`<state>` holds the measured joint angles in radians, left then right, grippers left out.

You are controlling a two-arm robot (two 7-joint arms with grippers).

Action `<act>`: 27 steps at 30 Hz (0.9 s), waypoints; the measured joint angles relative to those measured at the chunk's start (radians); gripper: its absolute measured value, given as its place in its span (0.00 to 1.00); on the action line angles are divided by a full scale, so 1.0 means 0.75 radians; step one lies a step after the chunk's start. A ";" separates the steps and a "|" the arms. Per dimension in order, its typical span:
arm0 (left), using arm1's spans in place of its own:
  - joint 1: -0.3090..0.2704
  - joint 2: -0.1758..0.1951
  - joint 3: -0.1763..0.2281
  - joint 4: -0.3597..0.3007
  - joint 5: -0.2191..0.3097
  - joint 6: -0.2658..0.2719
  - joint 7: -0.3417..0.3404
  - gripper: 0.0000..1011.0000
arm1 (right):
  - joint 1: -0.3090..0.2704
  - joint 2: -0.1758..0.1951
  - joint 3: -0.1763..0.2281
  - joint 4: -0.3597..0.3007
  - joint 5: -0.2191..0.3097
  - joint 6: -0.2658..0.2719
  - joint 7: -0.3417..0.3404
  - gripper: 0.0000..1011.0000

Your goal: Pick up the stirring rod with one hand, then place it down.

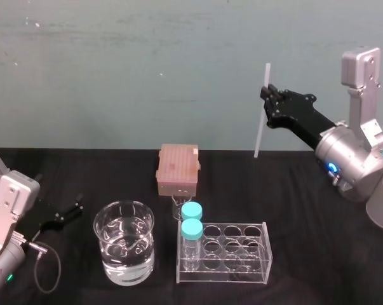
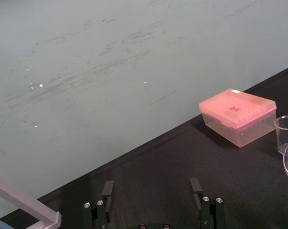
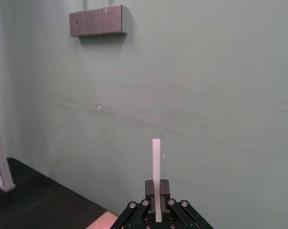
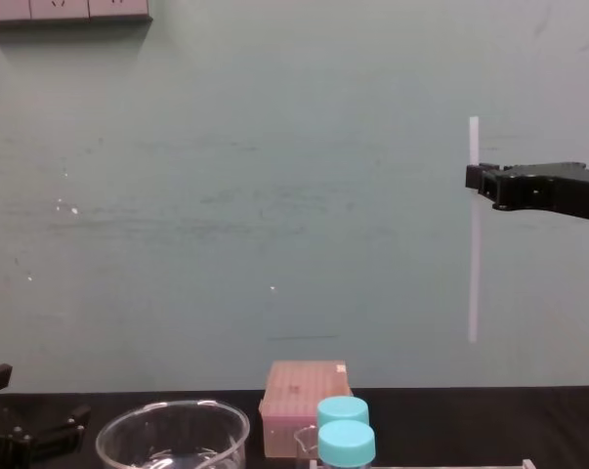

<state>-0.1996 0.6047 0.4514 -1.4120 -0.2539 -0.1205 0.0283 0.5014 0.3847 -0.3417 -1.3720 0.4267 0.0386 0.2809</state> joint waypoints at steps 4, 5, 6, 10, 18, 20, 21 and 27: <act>0.000 0.000 0.000 0.000 0.000 0.000 0.000 0.99 | 0.034 -0.018 0.015 0.020 0.008 -0.010 0.038 0.06; 0.000 0.000 0.000 0.000 0.000 0.000 0.000 0.99 | 0.036 -0.020 0.020 0.017 0.016 -0.005 0.048 0.06; 0.000 0.000 0.000 0.000 0.000 0.000 0.000 0.99 | 0.038 -0.020 0.031 -0.001 0.035 0.012 0.071 0.06; 0.000 0.000 0.000 0.000 0.000 0.000 0.000 0.99 | 0.016 -0.001 0.070 -0.090 0.115 0.093 0.131 0.06; 0.000 0.000 0.000 0.000 0.000 0.000 0.000 0.99 | -0.141 0.165 0.155 -0.370 0.306 0.254 0.246 0.06; 0.000 0.000 0.000 0.000 0.000 0.000 0.000 0.99 | -0.173 0.201 0.167 -0.409 0.326 0.265 0.271 0.06; 0.000 0.000 0.000 0.000 0.000 0.000 0.000 0.99 | -0.193 0.225 0.174 -0.430 0.335 0.267 0.286 0.06; 0.000 0.000 0.000 0.000 0.000 0.000 0.000 0.99 | -0.305 0.355 0.200 -0.506 0.367 0.247 0.374 0.06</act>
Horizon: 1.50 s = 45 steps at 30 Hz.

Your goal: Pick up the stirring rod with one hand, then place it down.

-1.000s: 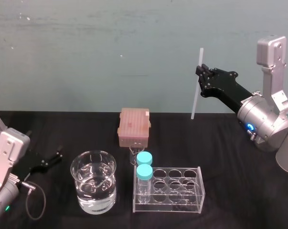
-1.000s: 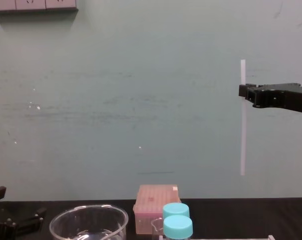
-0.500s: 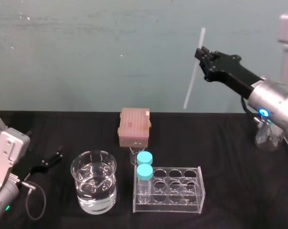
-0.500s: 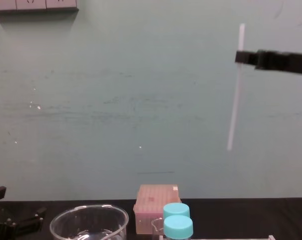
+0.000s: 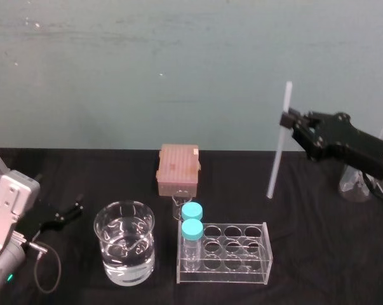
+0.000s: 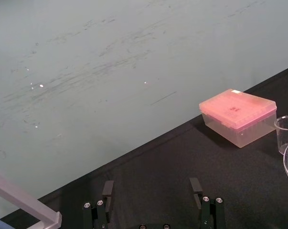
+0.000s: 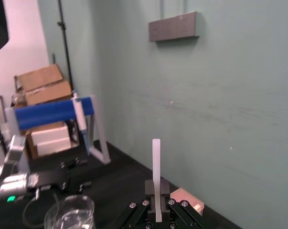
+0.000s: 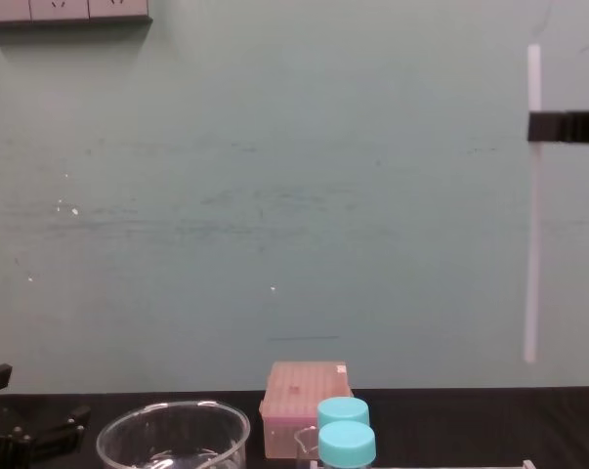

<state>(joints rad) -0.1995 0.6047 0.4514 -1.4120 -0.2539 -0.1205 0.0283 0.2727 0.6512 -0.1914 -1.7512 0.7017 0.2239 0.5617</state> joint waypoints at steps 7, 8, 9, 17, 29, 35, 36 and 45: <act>0.000 0.000 0.000 0.000 0.000 0.000 0.000 0.99 | -0.020 0.070 -0.042 0.033 0.025 -0.059 0.130 0.06; 0.000 0.000 0.000 0.000 0.000 0.000 0.000 0.99 | -0.020 0.070 -0.042 0.033 0.025 -0.059 0.130 0.06; 0.000 0.000 0.000 0.000 0.000 0.000 0.000 0.99 | -0.016 0.076 -0.053 0.044 0.045 -0.060 0.164 0.06; 0.000 0.000 0.000 0.000 0.000 0.000 0.000 0.99 | 0.022 0.096 -0.114 0.095 0.124 -0.056 0.304 0.06; 0.000 0.000 0.000 0.000 0.000 0.000 0.000 0.99 | 0.061 0.119 -0.202 0.158 0.116 -0.094 0.351 0.06; 0.000 0.000 0.000 0.000 0.000 0.000 0.000 0.99 | 0.070 0.129 -0.231 0.186 0.102 -0.122 0.348 0.06; 0.000 0.000 0.000 0.000 0.000 0.000 0.000 0.99 | 0.073 0.131 -0.240 0.194 0.098 -0.131 0.346 0.06; 0.000 0.000 0.000 0.000 0.000 0.000 0.000 0.99 | 0.093 0.129 -0.286 0.237 0.077 -0.167 0.326 0.06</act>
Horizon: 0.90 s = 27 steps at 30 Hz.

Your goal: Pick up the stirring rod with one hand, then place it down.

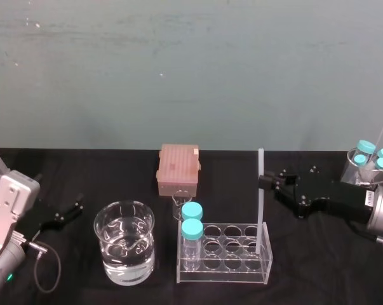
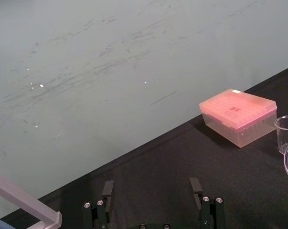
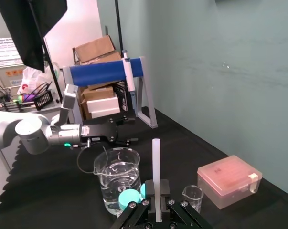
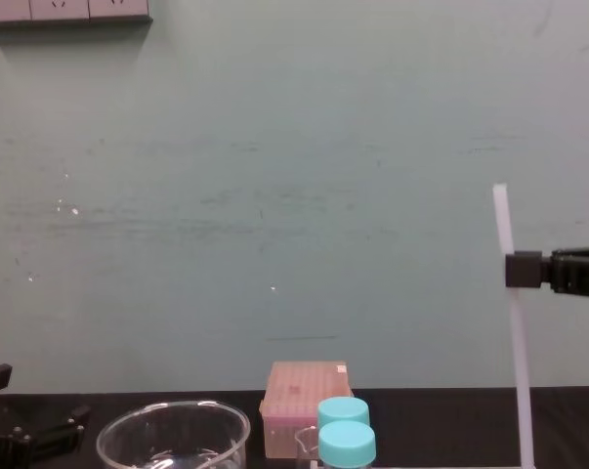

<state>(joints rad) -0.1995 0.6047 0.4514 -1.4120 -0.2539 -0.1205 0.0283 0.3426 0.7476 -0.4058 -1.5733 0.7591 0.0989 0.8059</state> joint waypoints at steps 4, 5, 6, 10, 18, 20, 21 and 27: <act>0.000 0.000 0.000 0.000 0.000 0.000 0.000 0.99 | 0.011 -0.005 -0.023 0.025 -0.007 -0.016 -0.012 0.06; 0.000 0.000 0.000 0.000 0.000 0.000 0.000 0.99 | 0.013 -0.006 -0.027 0.030 -0.008 -0.020 -0.014 0.06; 0.000 0.000 0.000 0.000 0.000 0.000 0.000 0.99 | 0.014 -0.006 -0.031 0.033 -0.008 -0.022 -0.014 0.06; 0.000 0.000 0.000 0.000 0.000 0.000 0.000 0.99 | 0.024 -0.011 -0.051 0.056 -0.011 -0.034 -0.019 0.06; 0.000 0.000 0.000 0.000 0.000 0.000 0.000 0.99 | 0.044 -0.031 -0.096 0.111 -0.029 -0.063 -0.024 0.06; 0.000 0.000 0.000 0.000 0.000 0.000 0.000 0.99 | 0.046 -0.035 -0.102 0.119 -0.032 -0.066 -0.025 0.06; 0.000 0.000 0.000 0.000 0.000 0.000 0.000 0.99 | 0.047 -0.037 -0.105 0.123 -0.034 -0.068 -0.025 0.06; 0.000 0.000 0.000 0.000 0.000 0.000 0.000 0.99 | 0.054 -0.050 -0.126 0.153 -0.051 -0.079 -0.028 0.06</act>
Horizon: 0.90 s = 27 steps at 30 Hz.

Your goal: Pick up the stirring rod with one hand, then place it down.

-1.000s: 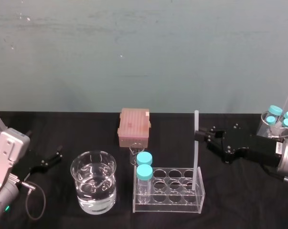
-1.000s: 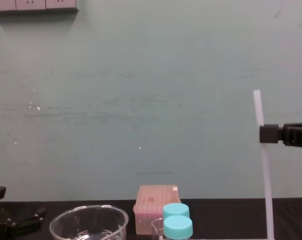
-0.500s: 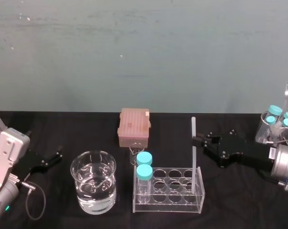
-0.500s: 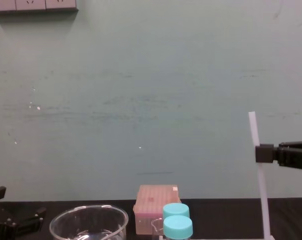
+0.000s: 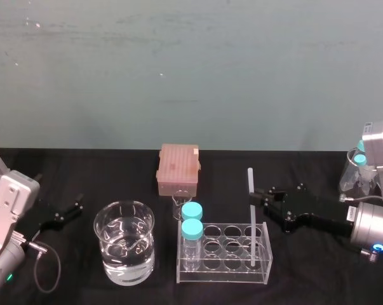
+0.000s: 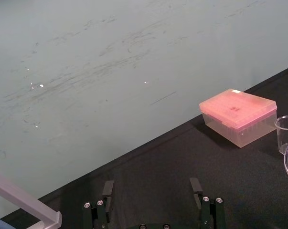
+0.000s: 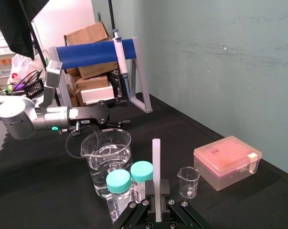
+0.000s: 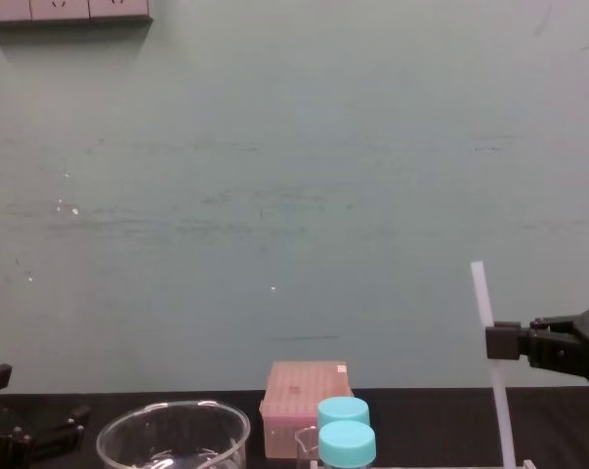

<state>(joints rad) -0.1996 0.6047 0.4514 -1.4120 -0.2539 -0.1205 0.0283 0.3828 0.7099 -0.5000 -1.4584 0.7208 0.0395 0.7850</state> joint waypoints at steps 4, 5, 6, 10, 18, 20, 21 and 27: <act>0.000 0.000 0.000 0.000 0.000 0.000 0.000 0.99 | 0.004 -0.010 -0.009 0.015 -0.012 -0.009 -0.004 0.06; 0.000 0.000 0.000 0.000 0.000 0.000 0.000 0.99 | 0.004 -0.011 -0.010 0.017 -0.014 -0.011 -0.004 0.06; 0.000 0.000 0.000 0.000 0.000 0.000 0.000 0.99 | 0.005 -0.013 -0.011 0.018 -0.016 -0.012 -0.004 0.06; 0.000 0.000 0.000 0.000 0.000 0.000 0.000 0.99 | 0.006 -0.019 -0.014 0.024 -0.021 -0.017 -0.005 0.06; 0.000 0.000 0.000 0.000 0.000 0.000 0.000 0.99 | 0.005 -0.021 -0.017 0.025 -0.028 -0.017 -0.005 0.06; 0.000 0.000 0.000 0.000 0.000 0.000 0.000 0.99 | 0.004 -0.022 -0.018 0.026 -0.028 -0.017 -0.004 0.06; 0.000 0.000 0.000 0.000 0.000 0.000 0.000 0.99 | 0.003 -0.022 -0.018 0.026 -0.028 -0.017 -0.004 0.06; 0.000 0.000 0.000 0.000 0.000 0.000 0.000 0.99 | -0.002 -0.021 -0.019 0.026 -0.031 -0.016 -0.004 0.06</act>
<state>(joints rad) -0.1995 0.6047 0.4514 -1.4120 -0.2539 -0.1205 0.0283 0.3812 0.6944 -0.5140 -1.4389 0.6978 0.0277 0.7818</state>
